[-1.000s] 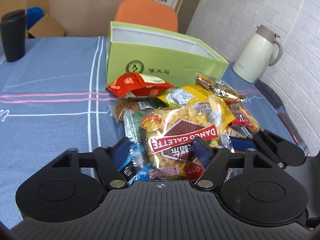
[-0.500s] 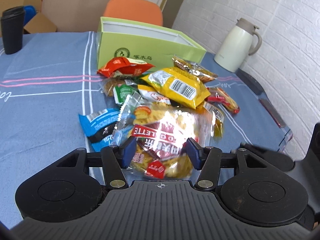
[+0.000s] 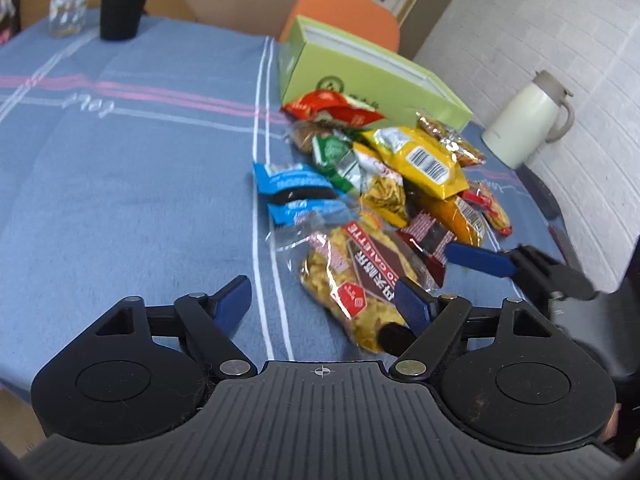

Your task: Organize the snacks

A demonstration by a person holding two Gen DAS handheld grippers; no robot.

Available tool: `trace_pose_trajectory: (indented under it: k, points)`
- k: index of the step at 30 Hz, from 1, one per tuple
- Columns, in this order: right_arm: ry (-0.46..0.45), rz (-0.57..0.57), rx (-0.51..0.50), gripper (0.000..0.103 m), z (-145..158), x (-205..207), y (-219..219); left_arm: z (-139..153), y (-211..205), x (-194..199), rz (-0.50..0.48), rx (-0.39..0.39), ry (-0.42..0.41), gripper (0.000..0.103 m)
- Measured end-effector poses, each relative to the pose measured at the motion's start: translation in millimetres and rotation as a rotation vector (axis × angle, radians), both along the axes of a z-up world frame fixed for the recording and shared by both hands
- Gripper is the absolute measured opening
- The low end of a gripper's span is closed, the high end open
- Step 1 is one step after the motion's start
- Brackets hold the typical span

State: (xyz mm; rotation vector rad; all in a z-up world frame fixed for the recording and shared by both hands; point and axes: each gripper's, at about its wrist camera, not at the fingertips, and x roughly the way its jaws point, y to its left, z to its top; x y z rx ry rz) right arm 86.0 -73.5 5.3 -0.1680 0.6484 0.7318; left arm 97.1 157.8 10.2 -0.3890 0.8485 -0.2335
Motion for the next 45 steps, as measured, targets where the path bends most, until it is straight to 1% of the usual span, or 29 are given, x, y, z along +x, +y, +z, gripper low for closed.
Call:
trace_pose_trajectory:
  k: [2,4,5,6,7,10,13,16,17,18,19,21,22,23,24,26,28,30,32,36,37,39,41,43,45]
  points:
    - [0.018,0.001,-0.004,0.102,-5.8,1.8,3.4,-2.1,7.2,-1.2,0.029,-0.019,0.006,0.065]
    - [0.01,-0.012,-0.004,0.102,-7.3,-6.0,4.2,-2.1,13.6,-2.2,0.059,-0.019,0.002,0.065]
    - [0.015,0.006,0.009,0.102,-7.4,-11.5,3.9,-2.4,15.3,-1.9,0.064,-0.026,0.005,0.066]
    - [0.023,0.038,0.029,0.102,-6.6,-15.1,4.7,-2.9,15.5,-0.9,0.056,-0.035,0.007,0.066]
    - [0.023,0.045,0.039,0.102,-6.2,-17.8,4.7,-3.7,13.3,-0.8,0.042,-0.04,0.012,0.066]
    - [-0.002,-0.007,0.027,0.102,-4.0,-17.0,0.7,-3.6,3.5,-0.3,0.01,-0.023,0.011,0.066]
    - [0.04,0.001,0.038,0.102,-8.7,-5.7,4.3,-5.1,-2.5,3.0,-0.004,-0.022,0.007,0.068]
    - [0.061,0.035,0.013,0.102,-19.8,-1.0,16.1,-9.7,-8.0,7.2,-0.024,-0.021,0.02,0.067]
    - [0.065,0.05,0.014,0.102,-23.5,-2.2,19.0,-12.2,-9.7,7.9,-0.033,-0.017,0.026,0.065]
    - [0.044,0.073,0.005,0.102,-25.2,-5.9,22.8,-16.0,-11.2,8.8,-0.041,-0.015,0.038,0.06]
    - [0.029,0.097,-0.004,0.101,-25.2,-9.7,27.0,-16.7,-13.3,7.5,-0.041,-0.003,0.019,0.039]
    - [0.001,0.098,-0.035,0.099,-23.6,-12.2,31.9,-16.4,-16.5,7.3,-0.049,0.012,0.015,0.036]
    - [-0.001,0.09,-0.033,0.097,-21.0,-10.6,30.2,-14.3,-16.5,7.3,-0.044,0.017,0.011,0.032]
    - [0.001,0.082,-0.024,0.089,-16.6,-7.5,27.0,-11.1,-15.7,7.7,-0.038,0.024,0.004,0.031]
    - [0.01,0.081,-0.005,0.087,-10.8,-3.4,23.2,-7.5,-14.2,8.8,-0.029,0.023,0.003,0.03]
    - [-0.003,0.073,0.021,0.087,3.8,3.4,18.2,2.4,-9.0,13.2,-0.024,-0.017,-0.005,0.029]
    - [-0.049,0.066,0.013,0.087,19.1,13.2,19.6,18.2,-7.5,24.0,-0.029,-0.027,-0.04,0.029]
    - [-0.092,0.059,0.004,0.087,32.8,31.3,21.4,34.1,-8.9,40.8,-0.029,-0.022,-0.072,0.029]
    - [-0.137,0.045,-0.001,0.087,48.4,57.6,22.0,54.8,-12.1,68.3,-0.034,-0.007,-0.121,0.03]
    - [-0.195,0.009,-0.033,0.087,74.9,129.6,23.2,93.8,-24.8,140.0,-0.053,0.041,-0.225,0.032]
    - [-0.197,-0.002,-0.042,0.087,79.6,150.5,23.9,102.2,-28.5,163.3,-0.054,0.05,-0.236,0.032]
    - [-0.177,-0.022,-0.053,0.087,87.0,196.6,21.5,114.4,-36.9,208.6,-0.069,0.08,-0.253,0.033]
    - [-0.125,-0.038,-0.047,0.087,88.4,242.4,18.3,118.4,-42.3,252.3,-0.071,0.092,-0.235,0.033]
    - [-0.064,-0.04,-0.036,0.086,81.7,281.6,17.4,114.6,-46.5,289.4,-0.073,0.112,-0.211,0.033]
    - [-0.004,-0.046,-0.035,0.086,68.1,314.2,19.5,103.0,-47.8,321.9,-0.07,0.119,-0.179,0.033]
